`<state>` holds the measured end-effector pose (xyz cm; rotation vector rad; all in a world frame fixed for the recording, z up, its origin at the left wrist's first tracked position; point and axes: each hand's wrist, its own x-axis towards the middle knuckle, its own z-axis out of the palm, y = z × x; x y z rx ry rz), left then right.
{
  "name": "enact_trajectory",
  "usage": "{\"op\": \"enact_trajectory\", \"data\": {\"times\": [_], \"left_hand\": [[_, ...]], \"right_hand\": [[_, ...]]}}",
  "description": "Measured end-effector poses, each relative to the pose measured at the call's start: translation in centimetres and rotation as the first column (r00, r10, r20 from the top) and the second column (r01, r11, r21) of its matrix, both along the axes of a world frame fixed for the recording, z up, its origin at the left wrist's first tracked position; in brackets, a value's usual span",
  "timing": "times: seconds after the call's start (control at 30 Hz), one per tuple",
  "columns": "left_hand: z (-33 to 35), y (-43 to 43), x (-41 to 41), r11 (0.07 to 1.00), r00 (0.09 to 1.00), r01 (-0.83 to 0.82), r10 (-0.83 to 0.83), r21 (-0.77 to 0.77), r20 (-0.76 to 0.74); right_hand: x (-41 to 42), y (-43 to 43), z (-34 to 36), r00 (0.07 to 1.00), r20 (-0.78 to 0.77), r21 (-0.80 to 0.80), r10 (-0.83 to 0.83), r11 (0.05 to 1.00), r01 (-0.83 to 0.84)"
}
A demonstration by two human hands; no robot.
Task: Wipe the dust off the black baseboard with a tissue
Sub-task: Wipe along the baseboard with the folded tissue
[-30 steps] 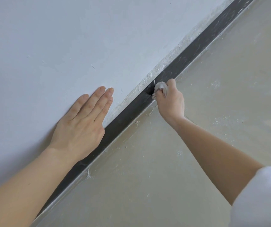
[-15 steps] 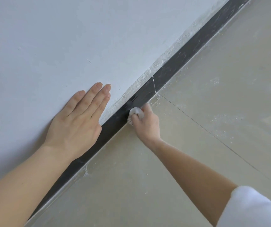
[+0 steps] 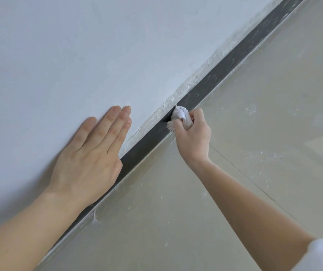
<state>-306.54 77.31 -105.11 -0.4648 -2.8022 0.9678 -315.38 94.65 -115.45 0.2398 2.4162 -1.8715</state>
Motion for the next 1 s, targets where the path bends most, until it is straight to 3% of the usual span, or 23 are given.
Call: {"op": "enact_trajectory", "data": {"times": [0.1, 0.2, 0.27, 0.37, 0.43, 0.53, 0.63, 0.7, 0.8, 0.83, 0.93, 1.0], "left_hand": [[1.0, 0.6, -0.8, 1.000, 1.000, 0.015, -0.015, -0.021, -0.006], [2.5, 0.6, -1.1, 1.000, 1.000, 0.014, -0.014, -0.018, -0.003], [3.7, 0.6, -0.9, 1.000, 1.000, 0.001, -0.001, -0.022, 0.013], [5.3, 0.4, -0.2, 0.999, 0.999, -0.018, 0.020, -0.046, 0.041], [6.2, 0.0, 0.4, 0.998, 0.999, -0.022, 0.024, -0.056, 0.039], [7.1, -1.0, 1.2, 0.996, 0.999, -0.016, 0.019, -0.083, 0.040], [6.8, -2.2, 1.4, 0.979, 0.999, 0.043, -0.036, -0.200, 0.041], [6.1, -2.9, 1.4, 0.954, 0.996, 0.087, -0.083, -0.288, 0.025], [5.4, -3.6, 1.2, 0.921, 0.990, 0.115, -0.135, -0.373, -0.029], [5.3, -3.6, 1.1, 0.918, 0.989, 0.114, -0.140, -0.379, -0.041], [5.2, -3.3, 1.3, 0.912, 0.992, 0.091, -0.119, -0.399, -0.045], [5.4, -3.3, 1.4, 0.914, 0.992, 0.087, -0.116, -0.397, -0.049]], "right_hand": [[-0.9, 0.3, 0.6, 0.992, -0.042, 0.115, 0.115, 0.987, -0.110], [-0.2, -0.2, 0.9, 0.930, -0.114, 0.288, 0.349, 0.908, -0.305], [1.4, -0.8, 0.7, 0.840, -0.116, 0.332, 0.530, 0.818, -0.470], [4.4, -1.9, 0.3, 0.644, -0.072, 0.422, 0.761, 0.609, -0.672], [5.5, -2.3, 0.4, 0.653, -0.011, 0.439, 0.757, 0.591, -0.677], [6.0, -2.3, 1.0, 0.796, 0.062, 0.355, 0.603, 0.732, -0.582], [6.7, -3.3, 1.6, 0.832, 0.046, 0.277, 0.552, 0.794, -0.542], [7.5, -4.7, 1.0, 0.743, -0.022, 0.376, 0.669, 0.694, -0.614], [8.5, -6.1, -0.8, 0.536, 0.008, 0.572, 0.844, 0.435, -0.695], [8.5, -5.9, -1.0, 0.520, 0.023, 0.598, 0.854, 0.405, -0.692], [8.6, -3.9, 0.4, 0.566, 0.069, 0.533, 0.821, 0.449, -0.717], [8.0, -1.8, 2.1, 0.553, 0.147, 0.519, 0.820, 0.412, -0.749]]}}
